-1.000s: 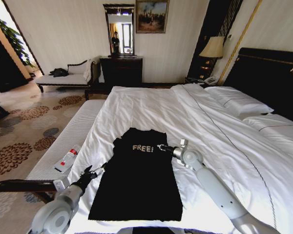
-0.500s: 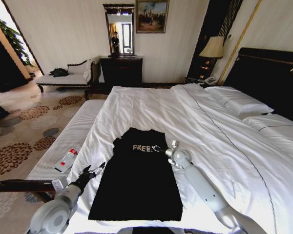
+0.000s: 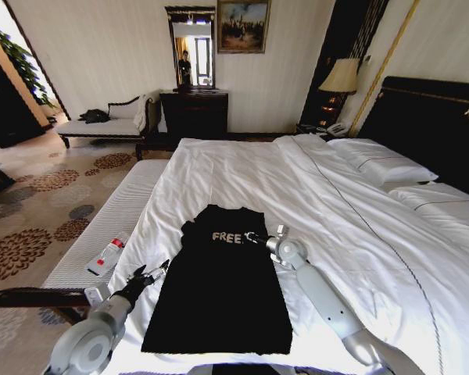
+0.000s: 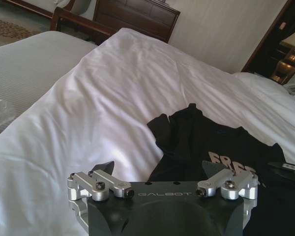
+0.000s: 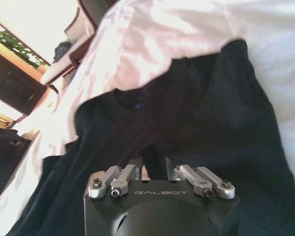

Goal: Fold the clothes on the bed.

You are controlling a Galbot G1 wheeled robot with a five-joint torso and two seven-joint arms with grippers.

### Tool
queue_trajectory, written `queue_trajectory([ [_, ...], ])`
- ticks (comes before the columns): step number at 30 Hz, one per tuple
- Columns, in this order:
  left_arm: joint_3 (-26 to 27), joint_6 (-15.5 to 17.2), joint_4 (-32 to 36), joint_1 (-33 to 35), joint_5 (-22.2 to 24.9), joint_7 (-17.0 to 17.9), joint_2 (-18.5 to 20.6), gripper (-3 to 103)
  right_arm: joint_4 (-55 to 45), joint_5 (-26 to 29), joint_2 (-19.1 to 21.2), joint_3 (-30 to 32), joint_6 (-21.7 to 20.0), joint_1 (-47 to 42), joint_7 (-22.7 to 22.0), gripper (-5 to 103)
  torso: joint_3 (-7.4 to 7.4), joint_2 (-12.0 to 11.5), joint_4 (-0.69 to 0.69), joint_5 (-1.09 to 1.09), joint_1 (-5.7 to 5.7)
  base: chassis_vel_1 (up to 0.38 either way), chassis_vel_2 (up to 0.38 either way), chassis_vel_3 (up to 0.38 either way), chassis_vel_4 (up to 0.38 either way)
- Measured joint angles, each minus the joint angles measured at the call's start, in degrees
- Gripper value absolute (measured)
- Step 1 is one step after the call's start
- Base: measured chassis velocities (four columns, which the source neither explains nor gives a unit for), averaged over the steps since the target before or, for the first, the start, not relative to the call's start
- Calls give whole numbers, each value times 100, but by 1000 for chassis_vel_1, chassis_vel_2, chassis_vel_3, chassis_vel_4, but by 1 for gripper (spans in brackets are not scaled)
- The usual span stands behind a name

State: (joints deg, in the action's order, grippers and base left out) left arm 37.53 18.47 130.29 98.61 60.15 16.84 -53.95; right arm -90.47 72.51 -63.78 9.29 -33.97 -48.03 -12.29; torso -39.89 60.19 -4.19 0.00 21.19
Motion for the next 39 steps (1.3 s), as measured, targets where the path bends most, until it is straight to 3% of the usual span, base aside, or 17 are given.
queue_trajectory([
  [6,-227,70,-403,-715,458,45,128,100,-1044,194,559,483,-53,-546,17,56,0,0,0,0,0,0,0,0,0],
  [10,-391,89,-704,-1092,680,71,187,100,-1300,214,704,737,-40,-795,18,62,0,0,-1,1,0,0,0,0,0],
  [11,-545,97,-962,-1413,854,99,209,100,-1393,207,776,913,-10,-968,15,72,0,0,1,1,0,0,0,0,0],
  [14,-861,102,-1386,-2010,1052,117,220,100,-1525,197,854,1229,38,-1278,6,78,0,0,1,0,0,0,0,0,0],
  [17,-1383,104,-2137,-3037,1109,20,155,100,-1739,189,924,1729,58,-1828,1,93,0,0,-4,0,0,0,0,0,0],
  [19,-1503,104,-2412,-3319,1111,-44,94,100,-1803,188,938,1857,59,-1991,-1,97,0,0,-6,2,0,0,0,0,0],
  [24,-1572,112,-3245,-3867,1208,-212,-156,100,-1887,200,988,1982,59,-2220,-26,100,0,0,3,2,0,0,0,0,0],
  [30,-1688,118,-3803,-4144,1083,-401,-311,102,-1930,212,991,2036,51,-2336,-84,100,0,0,-1,-1,1,0,0,0,0],
  [34,-1733,130,-4065,-4310,913,-490,-464,96,-1931,221,995,2011,43,-2336,-103,100,0,0,2,0,0,0,0,0,0],
  [37,-1813,172,-4207,-4509,886,-470,-628,85,-1924,226,996,1990,40,-2336,-132,100,0,0,-1,-1,1,0,0,0,0],
  [39,-1871,172,-4272,-4568,851,-470,-654,85,-1922,229,996,1990,39,-2338,-139,100,0,0,-1,0,0,0,0,0,0],
])
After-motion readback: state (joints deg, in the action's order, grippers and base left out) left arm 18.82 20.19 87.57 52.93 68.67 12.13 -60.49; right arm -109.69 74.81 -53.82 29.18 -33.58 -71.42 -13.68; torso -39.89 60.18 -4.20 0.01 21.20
